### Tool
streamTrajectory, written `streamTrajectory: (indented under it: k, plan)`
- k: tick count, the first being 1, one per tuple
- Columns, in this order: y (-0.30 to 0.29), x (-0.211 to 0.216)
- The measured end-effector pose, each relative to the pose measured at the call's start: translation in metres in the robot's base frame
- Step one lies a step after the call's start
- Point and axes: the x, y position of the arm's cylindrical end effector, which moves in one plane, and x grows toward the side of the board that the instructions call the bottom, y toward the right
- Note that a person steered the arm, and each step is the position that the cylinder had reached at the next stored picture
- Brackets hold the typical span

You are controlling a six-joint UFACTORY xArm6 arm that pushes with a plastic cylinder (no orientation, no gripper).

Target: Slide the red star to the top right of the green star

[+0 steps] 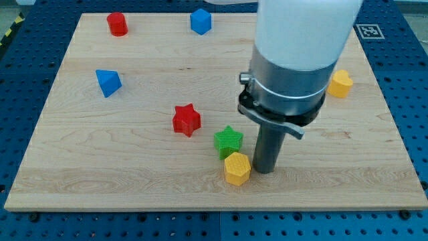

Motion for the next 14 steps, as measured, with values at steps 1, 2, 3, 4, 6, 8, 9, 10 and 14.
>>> streamTrajectory:
  k: [1,2,3,4,6,8,9,10,14]
  plan:
    - [0.022,-0.013]
    - [0.034,-0.017]
    - [0.034,-0.017]
    - [0.034,-0.044]
    - [-0.034,-0.131]
    - [-0.174,-0.157]
    - [-0.225,-0.144]
    - [-0.247,-0.106]
    - [-0.170,-0.074]
